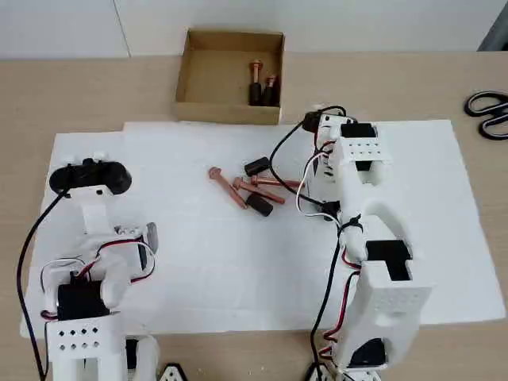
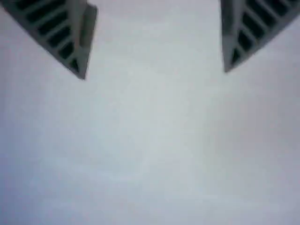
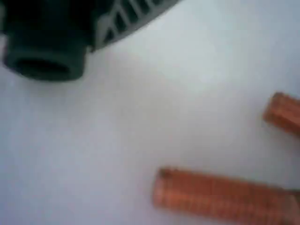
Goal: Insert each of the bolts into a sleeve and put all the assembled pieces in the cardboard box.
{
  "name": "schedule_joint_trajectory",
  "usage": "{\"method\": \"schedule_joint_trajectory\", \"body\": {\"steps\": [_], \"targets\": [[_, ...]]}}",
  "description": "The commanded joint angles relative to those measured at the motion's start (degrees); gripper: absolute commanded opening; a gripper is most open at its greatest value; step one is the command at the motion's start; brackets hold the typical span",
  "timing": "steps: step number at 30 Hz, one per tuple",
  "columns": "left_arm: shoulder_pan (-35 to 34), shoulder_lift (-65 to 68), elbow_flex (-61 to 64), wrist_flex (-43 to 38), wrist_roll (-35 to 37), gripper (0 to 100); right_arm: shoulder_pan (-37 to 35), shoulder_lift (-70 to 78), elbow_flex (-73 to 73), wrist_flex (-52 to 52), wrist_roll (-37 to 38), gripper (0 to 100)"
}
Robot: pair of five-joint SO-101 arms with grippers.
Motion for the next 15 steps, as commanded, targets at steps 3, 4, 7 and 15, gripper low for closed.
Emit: {"method": "schedule_joint_trajectory", "body": {"steps": [3, 4, 7, 15], "targets": [[0.0, -0.6, -0.2, -1.4, -0.3, 18, -0.1, 0.0, -0.1, -0.1, 2.0, 13.1], [0.0, -0.6, -0.2, -1.4, -0.3, 18, -0.1, 0.0, -0.1, 0.0, 2.0, 13.1], [0.0, -0.6, -0.2, -1.4, -0.3, 18, -0.1, 0.2, 0.0, 0.0, 1.8, 13.2], [0.0, -0.6, -0.2, -1.4, -0.3, 18, -0.3, 0.3, 0.4, 1.2, 1.9, 13.2]]}}
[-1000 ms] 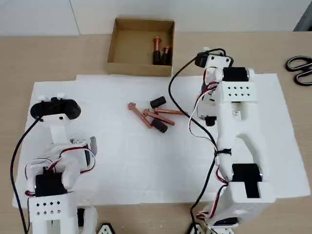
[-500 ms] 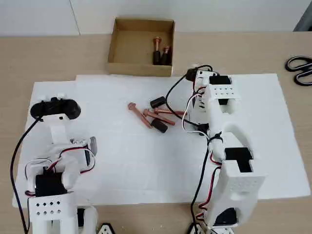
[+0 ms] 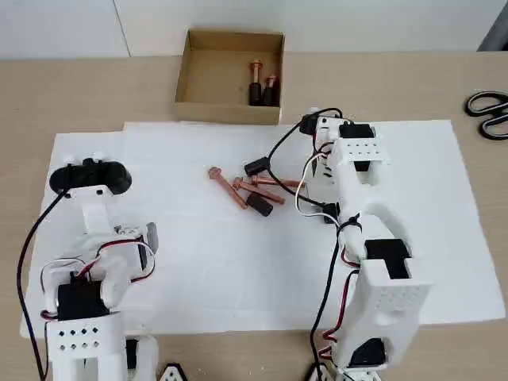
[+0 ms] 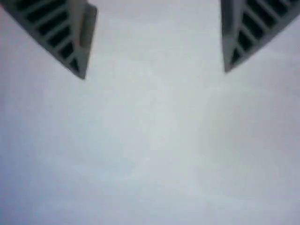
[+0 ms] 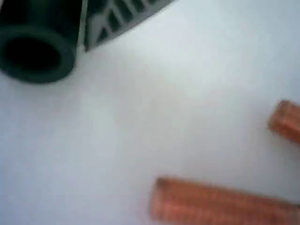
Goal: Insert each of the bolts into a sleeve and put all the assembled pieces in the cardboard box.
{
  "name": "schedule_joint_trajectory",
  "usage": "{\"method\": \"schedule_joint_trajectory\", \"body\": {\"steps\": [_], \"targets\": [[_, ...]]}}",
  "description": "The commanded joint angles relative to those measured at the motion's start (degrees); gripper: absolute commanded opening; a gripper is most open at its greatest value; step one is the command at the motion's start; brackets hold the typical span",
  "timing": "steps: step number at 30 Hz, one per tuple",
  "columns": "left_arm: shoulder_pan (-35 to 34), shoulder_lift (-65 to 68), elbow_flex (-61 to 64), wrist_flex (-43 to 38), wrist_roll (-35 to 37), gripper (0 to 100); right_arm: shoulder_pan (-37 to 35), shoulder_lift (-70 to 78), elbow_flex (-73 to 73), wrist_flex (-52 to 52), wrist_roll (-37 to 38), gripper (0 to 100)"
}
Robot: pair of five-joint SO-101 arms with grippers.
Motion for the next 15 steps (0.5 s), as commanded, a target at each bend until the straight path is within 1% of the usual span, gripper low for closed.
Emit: {"method": "schedule_joint_trajectory", "body": {"steps": [1, 10, 15], "targets": [[0.0, -0.6, -0.2, -1.4, -0.3, 18, -0.4, -0.3, 0.2, 0.7, 0.4, 13.1], [0.0, -0.6, -0.2, -1.4, -0.3, 18, -2.4, 5.1, -0.2, 0.1, 0.4, 12.9], [0.0, -0.6, -0.1, -1.4, -0.3, 18, -2.6, 5.6, -0.2, 0.0, 0.5, 12.1]]}}
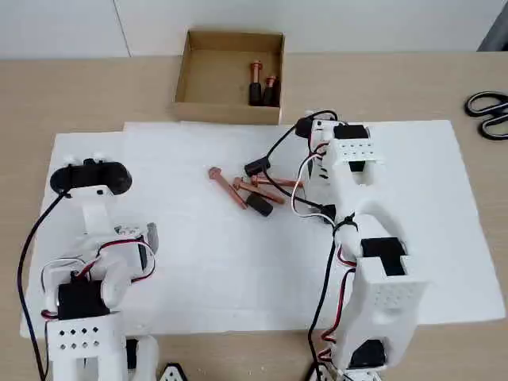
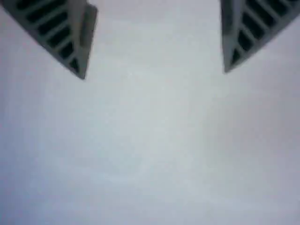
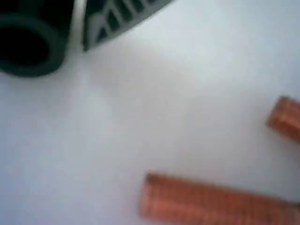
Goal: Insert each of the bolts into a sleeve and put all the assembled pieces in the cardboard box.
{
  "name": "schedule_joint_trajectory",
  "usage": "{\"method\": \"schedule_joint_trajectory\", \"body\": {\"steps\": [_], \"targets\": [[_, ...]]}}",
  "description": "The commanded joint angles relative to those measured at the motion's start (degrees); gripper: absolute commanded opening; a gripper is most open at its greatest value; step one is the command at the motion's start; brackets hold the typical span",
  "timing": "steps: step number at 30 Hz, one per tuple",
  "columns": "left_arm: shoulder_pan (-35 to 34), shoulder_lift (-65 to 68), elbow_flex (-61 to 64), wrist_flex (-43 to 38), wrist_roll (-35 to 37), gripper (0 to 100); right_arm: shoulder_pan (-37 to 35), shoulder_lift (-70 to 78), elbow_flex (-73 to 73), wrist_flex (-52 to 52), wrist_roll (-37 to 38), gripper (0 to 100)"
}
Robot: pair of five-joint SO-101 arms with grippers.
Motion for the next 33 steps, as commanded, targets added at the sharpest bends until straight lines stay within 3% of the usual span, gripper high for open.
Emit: {"method": "schedule_joint_trajectory", "body": {"steps": [1, 4, 11, 18, 23, 28, 33], "targets": [[0.0, -0.6, -0.3, -1.4, -0.2, 18, -1.2, 2.1, 0.4, 0.0, 0.4, 10.2], [0.0, -0.6, -0.3, -1.4, -0.2, 18, -0.9, 2.1, 0.4, 0.2, 0.4, 0.2], [0.0, -0.6, -0.9, -1.2, 0.2, 18, -0.9, -5.5, -1.5, 6.9, 1.0, 0.5], [0.4, -0.1, -4.5, -1.4, 6.1, 18, -1.0, -17.1, -6.1, 14.4, 4.1, 0.5], [6.6, 1.6, -6.4, -1.5, 6.2, 18, -1.0, -18.9, -6.2, 16.7, 5.4, 0.5], [10.5, 15.0, -10.7, -5.8, 6.5, 18, -0.9, -19.2, -6.2, 17.1, 5.5, 0.4], [10.5, 33.8, -20.7, -8.8, 13.8, 18, -0.9, -19.2, -6.2, 17.2, 5.3, 0.4]]}}
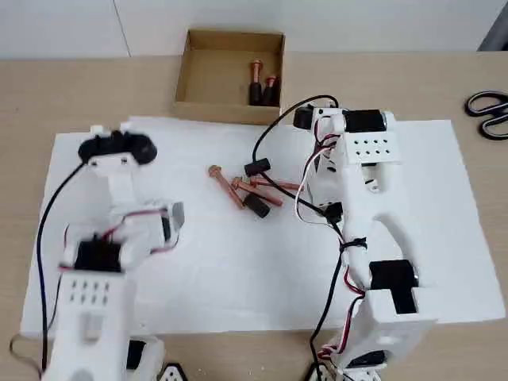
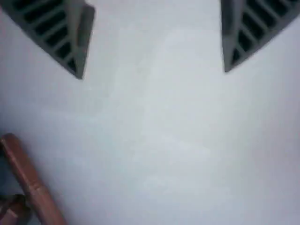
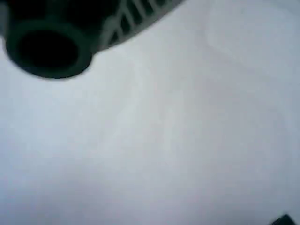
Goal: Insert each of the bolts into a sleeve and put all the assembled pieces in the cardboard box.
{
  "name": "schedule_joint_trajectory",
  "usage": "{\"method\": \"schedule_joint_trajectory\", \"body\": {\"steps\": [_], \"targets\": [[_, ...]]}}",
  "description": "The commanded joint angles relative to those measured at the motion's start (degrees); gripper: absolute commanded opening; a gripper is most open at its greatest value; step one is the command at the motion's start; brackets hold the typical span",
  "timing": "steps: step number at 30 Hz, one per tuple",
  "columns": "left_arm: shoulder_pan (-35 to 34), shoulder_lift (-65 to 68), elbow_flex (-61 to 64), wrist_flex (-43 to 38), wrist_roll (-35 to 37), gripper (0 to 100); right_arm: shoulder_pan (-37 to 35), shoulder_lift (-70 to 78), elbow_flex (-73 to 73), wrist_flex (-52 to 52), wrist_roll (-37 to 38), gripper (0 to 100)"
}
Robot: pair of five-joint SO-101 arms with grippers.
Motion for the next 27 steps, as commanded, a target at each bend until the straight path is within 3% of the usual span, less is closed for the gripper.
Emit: {"method": "schedule_joint_trajectory", "body": {"steps": [1, 5, 11, 17, 27], "targets": [[0.3, 12.9, -9.5, -2.4, 5.5, 18, -0.3, -3.7, -2.8, 0.7, 0.6, 0.4], [2.5, 23.1, -16.3, -2.3, 15.9, 18, -0.3, -3.7, -2.8, 0.6, 0.5, 0.4], [9.1, 28.6, -17.5, -6.9, 17.1, 18, -0.3, -3.7, -2.8, 0.6, 0.5, 0.4], [12.6, 31.4, -17.6, -12.3, 30.3, 18, -0.3, -3.7, -2.8, 0.6, 0.5, 0.4], [13.0, 40.8, -17.7, -22.3, 36.7, 18, -0.3, -3.7, -2.5, 0.6, 0.5, 0.4]]}}
